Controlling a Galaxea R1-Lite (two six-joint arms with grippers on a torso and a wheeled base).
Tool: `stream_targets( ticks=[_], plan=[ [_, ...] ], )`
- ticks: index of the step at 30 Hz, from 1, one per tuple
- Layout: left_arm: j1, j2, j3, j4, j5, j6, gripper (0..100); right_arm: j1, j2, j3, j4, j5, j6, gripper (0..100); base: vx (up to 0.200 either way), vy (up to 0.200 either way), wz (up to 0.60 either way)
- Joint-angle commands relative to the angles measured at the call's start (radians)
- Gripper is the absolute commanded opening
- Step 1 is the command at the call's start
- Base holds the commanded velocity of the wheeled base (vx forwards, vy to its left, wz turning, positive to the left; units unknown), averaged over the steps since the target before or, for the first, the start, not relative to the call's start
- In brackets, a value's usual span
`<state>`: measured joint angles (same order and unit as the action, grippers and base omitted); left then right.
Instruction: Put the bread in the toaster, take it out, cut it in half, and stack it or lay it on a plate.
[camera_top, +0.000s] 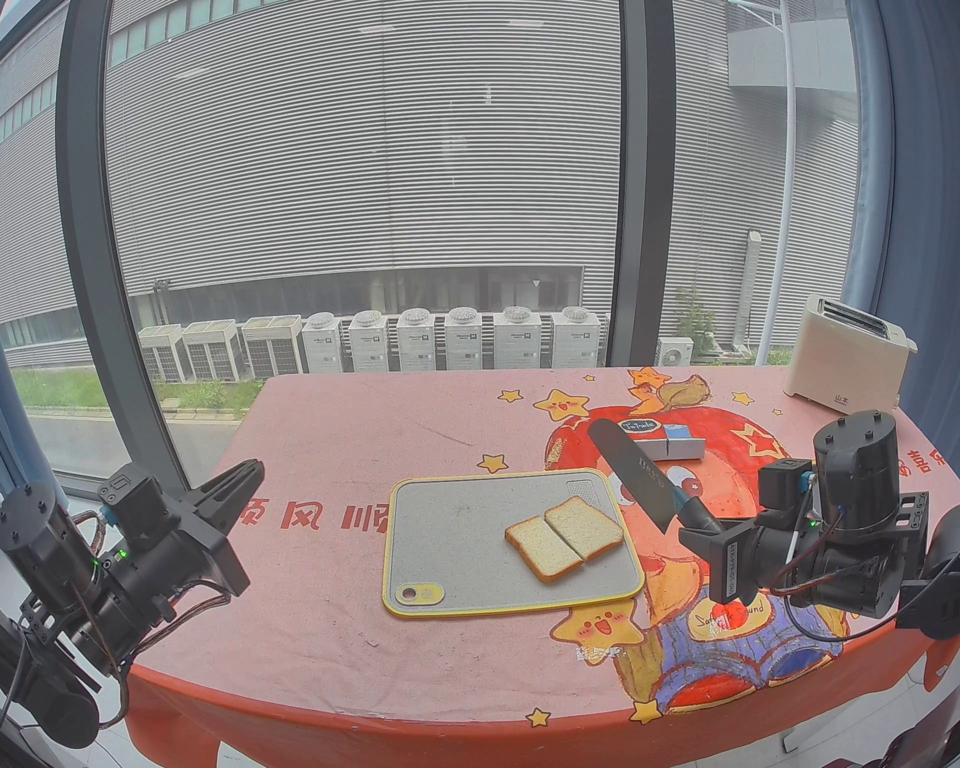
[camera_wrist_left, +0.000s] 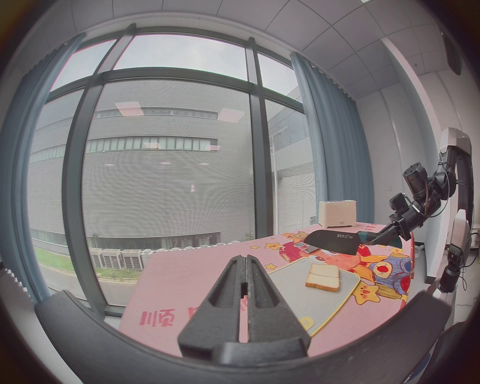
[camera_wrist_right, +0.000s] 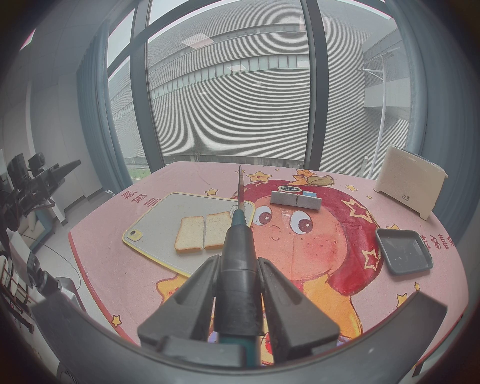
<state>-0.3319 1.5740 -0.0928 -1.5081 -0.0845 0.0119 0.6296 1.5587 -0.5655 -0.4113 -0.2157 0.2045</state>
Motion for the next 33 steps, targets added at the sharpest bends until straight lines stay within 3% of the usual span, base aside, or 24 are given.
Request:
stream_targets(
  ticks=[1, 5, 9, 14, 19, 23, 33],
  plan=[
    [0.040, -0.063, 0.041, 0.000, 0.000, 0.000, 0, -0.014, -0.003, 0.009, 0.000, -0.002, 0.000, 0, 0.000, 0.000, 0.00],
    [0.042, -0.089, 0.074, 0.000, 0.012, -0.001, 0, -0.021, -0.005, 0.012, 0.000, -0.005, 0.001, 0, 0.000, 0.000, 0.00],
    [0.042, -0.126, 0.091, 0.005, 0.034, -0.007, 0, -0.021, -0.005, 0.021, 0.000, -0.043, 0.001, 0, 0.000, 0.000, 0.00],
    [0.045, -0.169, 0.091, 0.014, 0.043, -0.007, 0, -0.025, -0.017, 0.026, 0.000, -0.045, 0.001, 0, 0.000, 0.000, 0.00],
    [0.105, -0.220, 0.091, 0.040, 0.045, 0.000, 0, -0.041, -0.031, 0.027, 0.000, -0.043, 0.000, 0, 0.000, 0.000, 0.00],
    [0.106, -0.246, 0.093, 0.097, 0.046, 0.002, 0, -0.041, -0.031, 0.027, 0.000, -0.043, 0.000, 0, 0.000, 0.000, 0.00],
    [0.108, -0.447, 0.091, 0.385, 0.057, -0.006, 0, -0.041, -0.032, 0.035, 0.000, -0.042, 0.000, 0, 0.000, 0.000, 0.00]
  ],
)
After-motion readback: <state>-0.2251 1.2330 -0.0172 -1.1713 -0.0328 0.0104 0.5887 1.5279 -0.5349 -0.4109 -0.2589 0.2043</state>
